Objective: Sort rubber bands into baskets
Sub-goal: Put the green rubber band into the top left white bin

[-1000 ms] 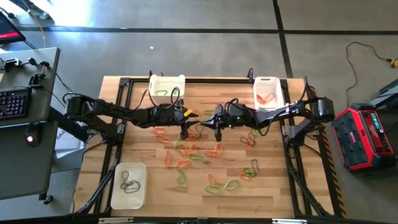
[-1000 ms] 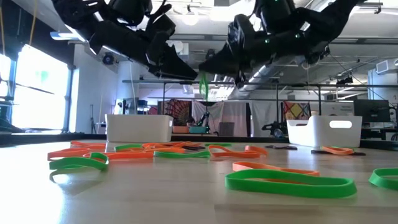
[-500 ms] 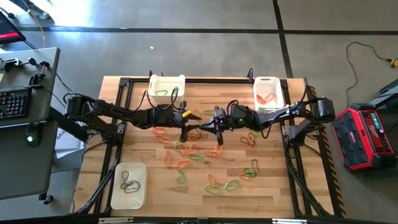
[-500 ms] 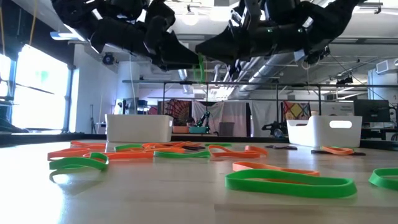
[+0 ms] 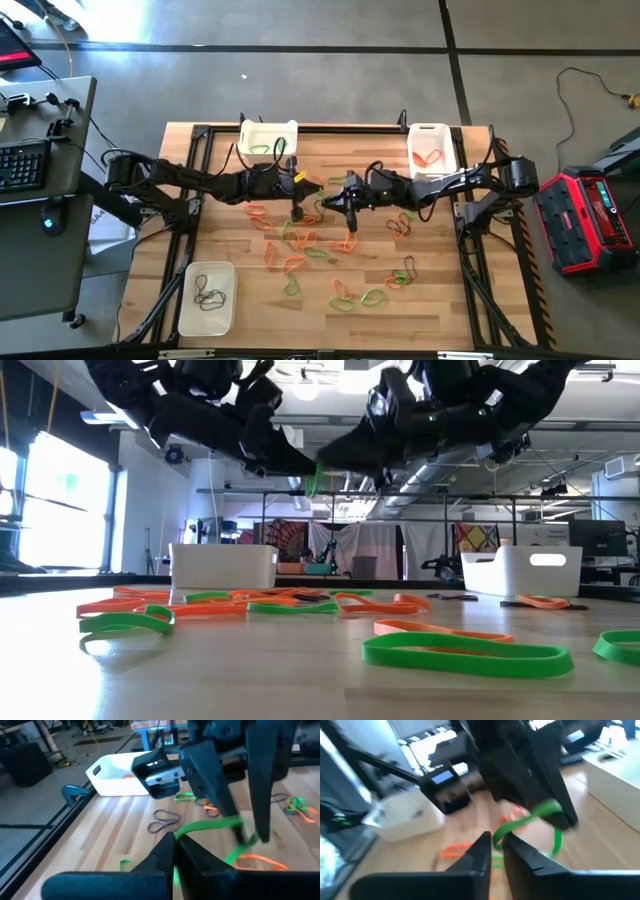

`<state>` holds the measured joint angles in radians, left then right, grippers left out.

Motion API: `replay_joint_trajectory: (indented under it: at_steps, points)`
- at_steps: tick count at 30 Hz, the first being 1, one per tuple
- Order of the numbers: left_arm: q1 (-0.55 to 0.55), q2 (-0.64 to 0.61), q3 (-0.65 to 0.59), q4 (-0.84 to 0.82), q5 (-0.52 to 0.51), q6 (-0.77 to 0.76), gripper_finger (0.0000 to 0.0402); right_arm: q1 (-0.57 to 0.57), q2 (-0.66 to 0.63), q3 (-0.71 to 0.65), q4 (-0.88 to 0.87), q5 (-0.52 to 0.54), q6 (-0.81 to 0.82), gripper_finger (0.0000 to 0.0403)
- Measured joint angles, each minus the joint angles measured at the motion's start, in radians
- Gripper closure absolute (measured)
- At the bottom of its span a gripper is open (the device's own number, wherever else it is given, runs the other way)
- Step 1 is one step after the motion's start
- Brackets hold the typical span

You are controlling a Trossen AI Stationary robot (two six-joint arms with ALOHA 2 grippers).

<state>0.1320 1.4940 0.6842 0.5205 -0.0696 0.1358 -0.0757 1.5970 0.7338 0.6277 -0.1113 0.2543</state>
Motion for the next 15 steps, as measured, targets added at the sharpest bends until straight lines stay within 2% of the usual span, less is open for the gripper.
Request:
replay_joint_trajectory:
  at_steps: [8, 11, 15]
  points:
    - [0.046, -0.020, 0.000, -0.064, -0.104, -0.001, 0.0401, 0.000, 0.000, 0.000, -0.094, 0.162, 0.033, 0.0253]
    - [0.079, -0.060, 0.000, -0.165, -0.203, -0.002, 0.0401, -0.001, 0.000, 0.000, -0.102, 0.179, 0.034, 0.0234]
    - [0.158, -0.128, 0.000, -0.340, -0.323, -0.050, 0.0401, -0.003, 0.000, 0.000, -0.116, 0.179, 0.027, 0.0230]
